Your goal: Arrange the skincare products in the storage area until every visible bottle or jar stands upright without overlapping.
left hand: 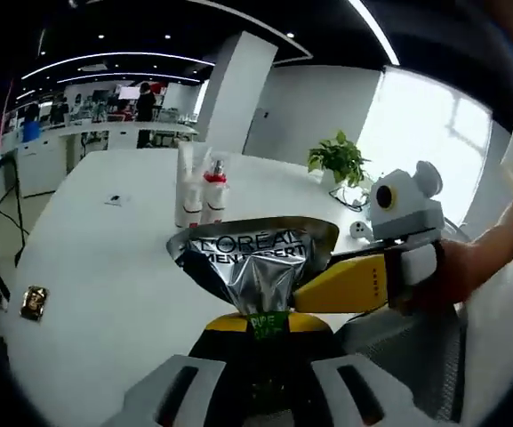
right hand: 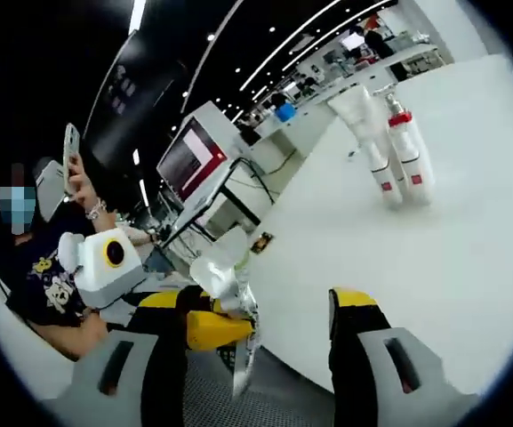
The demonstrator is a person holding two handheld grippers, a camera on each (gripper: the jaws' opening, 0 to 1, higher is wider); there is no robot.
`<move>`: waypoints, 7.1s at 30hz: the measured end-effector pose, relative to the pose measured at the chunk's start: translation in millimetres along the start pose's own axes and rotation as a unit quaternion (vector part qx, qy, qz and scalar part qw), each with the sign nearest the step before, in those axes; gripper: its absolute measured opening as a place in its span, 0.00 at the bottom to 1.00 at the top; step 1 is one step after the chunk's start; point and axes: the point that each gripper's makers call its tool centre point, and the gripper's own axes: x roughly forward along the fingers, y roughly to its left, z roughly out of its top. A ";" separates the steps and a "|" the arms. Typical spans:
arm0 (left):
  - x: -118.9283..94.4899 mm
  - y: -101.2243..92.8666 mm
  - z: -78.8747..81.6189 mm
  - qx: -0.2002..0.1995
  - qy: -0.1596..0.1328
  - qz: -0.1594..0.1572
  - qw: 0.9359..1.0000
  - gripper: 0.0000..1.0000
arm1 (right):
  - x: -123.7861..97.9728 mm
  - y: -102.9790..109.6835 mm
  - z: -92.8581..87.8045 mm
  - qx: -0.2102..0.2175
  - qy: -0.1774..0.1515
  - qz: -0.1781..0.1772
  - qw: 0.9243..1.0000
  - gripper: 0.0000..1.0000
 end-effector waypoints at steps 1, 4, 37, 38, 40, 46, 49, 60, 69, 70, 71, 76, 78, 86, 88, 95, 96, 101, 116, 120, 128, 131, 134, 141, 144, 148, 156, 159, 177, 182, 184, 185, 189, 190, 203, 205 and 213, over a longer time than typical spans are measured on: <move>0.1 -1.7 -0.5 0.010 0.002 -0.002 1.000 0.12 | 0.8 0.5 -0.9 -0.005 0.001 -0.001 1.000 0.57; 1.6 -7.3 -6.8 0.035 0.018 -0.005 0.999 0.12 | 1.9 5.1 -7.6 -0.020 0.014 0.004 1.000 0.50; 8.8 -14.3 -11.1 0.094 0.023 -0.023 0.995 0.53 | -14.1 -1.7 2.0 0.005 0.004 0.018 1.000 0.01; 7.3 -12.7 -9.5 0.089 0.020 -0.023 0.996 0.52 | -14.6 -2.8 2.8 0.004 0.002 0.015 1.000 0.01; 6.0 -12.9 -7.2 0.074 0.014 -0.027 0.997 0.52 | -17.3 -3.4 6.5 0.003 -0.002 0.015 1.000 0.01; 2.3 -10.4 0.2 0.046 -0.007 -0.031 0.998 0.54 | -28.8 -9.8 10.7 -0.042 0.016 0.009 0.999 0.01; 3.6 -8.5 -1.2 0.035 -0.005 -0.033 0.999 0.57 | -35.5 -10.1 13.7 -0.066 0.035 0.024 0.997 0.01; 0.3 -35.2 5.7 -0.010 -0.021 -0.115 0.993 0.57 | -45.6 19.1 9.3 -0.149 0.114 0.143 0.972 0.00; -2.8 -44.6 0.8 -0.020 -0.003 -0.150 0.989 0.42 | -50.5 42.6 -1.1 -0.158 0.155 0.208 0.953 0.00; -3.8 -44.4 1.4 -0.022 -0.004 -0.151 0.988 0.39 | -52.3 45.7 -1.9 -0.155 0.158 0.219 0.950 0.00; -4.5 -44.6 2.8 -0.023 -0.007 -0.153 0.988 0.38 | -53.9 50.3 -1.4 -0.152 0.157 0.233 0.947 0.00; -5.9 -44.4 7.6 -0.026 -0.022 -0.153 0.988 0.46 | -53.0 52.2 -6.1 -0.149 0.178 0.241 0.942 0.00; -7.0 -50.1 6.5 -0.029 -0.019 -0.167 0.985 0.42 | -53.2 56.1 -9.2 -0.146 0.188 0.248 0.939 0.00; -9.1 -58.1 0.6 -0.029 -0.003 -0.189 0.981 0.26 | -51.1 60.5 -11.9 -0.147 0.202 0.249 0.936 0.01; -11.0 -61.0 1.6 -0.030 -0.005 -0.197 0.980 0.19 | -50.5 60.7 -10.7 -0.149 0.199 0.243 0.938 0.01; -14.7 -63.9 4.7 -0.042 -0.011 -0.216 0.976 0.04 | -47.3 59.6 -7.8 -0.145 0.204 0.220 0.943 0.02; -14.8 -62.6 4.8 -0.046 -0.010 -0.215 0.975 0.04 | -45.8 58.7 -7.3 -0.136 0.202 0.211 0.947 0.03; -16.5 -58.9 9.1 -0.070 -0.017 -0.219 0.973 0.02 | -42.1 52.6 -1.6 -0.130 0.188 0.172 0.958 0.12; -9.9 -45.5 37.3 -0.174 -0.043 -0.237 0.955 0.01 | -33.6 26.7 24.4 -0.100 0.128 0.102 0.981 0.26; -9.3 -43.0 48.1 -0.188 -0.048 -0.241 0.951 0.01 | -33.7 25.8 34.3 -0.068 0.106 0.103 0.987 0.26; -10.1 -40.9 61.5 -0.228 -0.052 -0.276 0.932 0.01 | -42.1 27.8 45.2 -0.018 0.077 0.113 0.990 0.22; -9.8 -36.3 67.3 -0.239 -0.055 -0.277 0.929 0.01 | -46.6 24.2 45.2 0.010 0.070 0.111 0.991 0.23; -13.2 -34.6 85.1 -0.275 -0.076 -0.304 0.909 0.01 | -49.9 20.2 34.2 0.011 0.083 0.109 0.991 0.23; -6.0 -33.2 94.4 -0.288 -0.069 -0.314 0.902 0.01 | -51.8 35.2 34.8 0.032 0.074 0.138 0.987 0.05; -6.2 -33.5 95.9 -0.292 -0.072 -0.317 0.899 0.02 | -52.9 37.3 37.9 0.056 0.071 0.147 0.985 0.01; -3.9 -29.4 103.1 -0.298 -0.096 -0.308 0.898 0.05 | -53.6 38.1 42.4 0.055 0.054 0.150 0.986 0.00; -10.7 -6.0 119.3 -0.333 -0.151 -0.292 0.884 0.06 | -57.3 39.2 40.0 0.056 0.047 0.157 0.985 0.00; -13.0 -2.2 116.9 -0.338 -0.157 -0.289 0.882 0.08 | -58.7 40.1 40.1 0.055 0.042 0.158 0.985 0.00; -18.5 -6.7 118.9 -0.364 -0.153 -0.319 0.862 0.02 | -66.2 51.9 50.0 0.070 0.004 0.175 0.982 0.05; -19.4 -10.9 120.9 -0.357 -0.144 -0.330 0.862 0.02 | -68.9 46.4 60.8 0.077 -0.017 0.165 0.983 0.15; -17.8 -14.1 119.5 -0.352 -0.135 -0.332 0.865 0.02 | -71.2 43.1 64.1 0.083 -0.023 0.159 0.983 0.16; -17.1 -16.9 117.4 -0.352 -0.126 -0.337 0.864 0.02 | -72.4 41.0 64.7 0.084 -0.025 0.156 0.984 0.17; -16.1 -34.9 106.0 -0.345 -0.078 -0.362 0.862 0.02 | -70.9 38.4 63.4 0.077 -0.020 0.151 0.985 0.10; -14.0 -37.1 106.2 -0.344 -0.079 -0.363 0.862 0.02 | -70.8 38.2 59.9 0.080 -0.007 0.154 0.985 0.01; -14.0 -48.6 94.3 -0.343 -0.075 -0.365 0.862 0.04 | -76.2 33.5 83.3 0.134 -0.063 0.169 0.974 0.00; -16.5 -49.4 96.3 -0.340 -0.083 -0.367 0.862 0.03 | -75.7 35.1 83.6 0.135 -0.061 0.171 0.974 0.00; -15.0 -52.1 95.4 -0.356 -0.080 -0.370 0.854 0.17 | -75.1 36.2 92.0 0.140 -0.081 0.175 0.971 0.00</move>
